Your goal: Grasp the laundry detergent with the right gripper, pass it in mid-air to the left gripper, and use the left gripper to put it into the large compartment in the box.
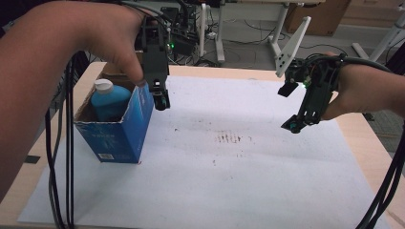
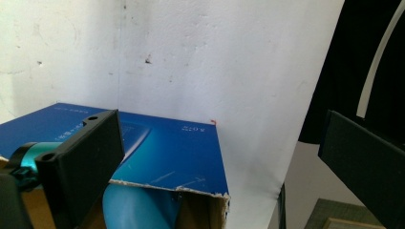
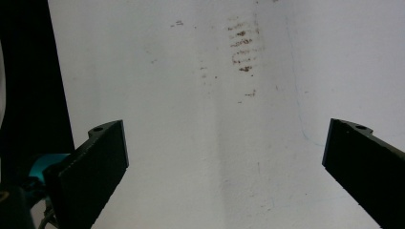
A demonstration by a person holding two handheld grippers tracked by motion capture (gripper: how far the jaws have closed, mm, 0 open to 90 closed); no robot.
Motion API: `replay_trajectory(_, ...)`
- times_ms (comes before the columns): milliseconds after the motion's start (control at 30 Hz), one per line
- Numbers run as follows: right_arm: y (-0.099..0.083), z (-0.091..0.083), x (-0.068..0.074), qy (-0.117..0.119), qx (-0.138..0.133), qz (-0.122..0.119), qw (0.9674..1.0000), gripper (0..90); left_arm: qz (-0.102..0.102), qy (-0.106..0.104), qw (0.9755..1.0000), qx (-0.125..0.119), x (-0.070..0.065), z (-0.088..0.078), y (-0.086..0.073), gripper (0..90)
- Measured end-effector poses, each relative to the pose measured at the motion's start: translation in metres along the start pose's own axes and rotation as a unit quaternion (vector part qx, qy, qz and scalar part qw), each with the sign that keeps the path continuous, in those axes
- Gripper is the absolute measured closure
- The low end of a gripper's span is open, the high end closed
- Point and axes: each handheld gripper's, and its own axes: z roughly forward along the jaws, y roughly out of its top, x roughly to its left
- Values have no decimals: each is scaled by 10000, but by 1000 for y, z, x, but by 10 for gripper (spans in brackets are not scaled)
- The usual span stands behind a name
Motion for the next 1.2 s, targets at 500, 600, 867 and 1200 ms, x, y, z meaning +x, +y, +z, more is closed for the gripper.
replay_trajectory(500, -1, 1, -2, 10, -34, 5, 10000, 6, 44, 23, 10000, 3, 2, 2, 9, 16)
replay_trajectory(600, -2, 1, -2, -14, -13, 21, 10000, 6, 65, 26, 10000, 5, 2, 2, 10, 16)
replay_trajectory(867, -1, 2, -2, -11, -28, -16, 10000, 6, 79, 31, 10000, 5, 2, 1, 12, 16)
replay_trajectory(1200, 0, 3, -3, -14, -16, -21, 10000, 6, 83, 58, 9999, -37, 2, 2, 12, 16)
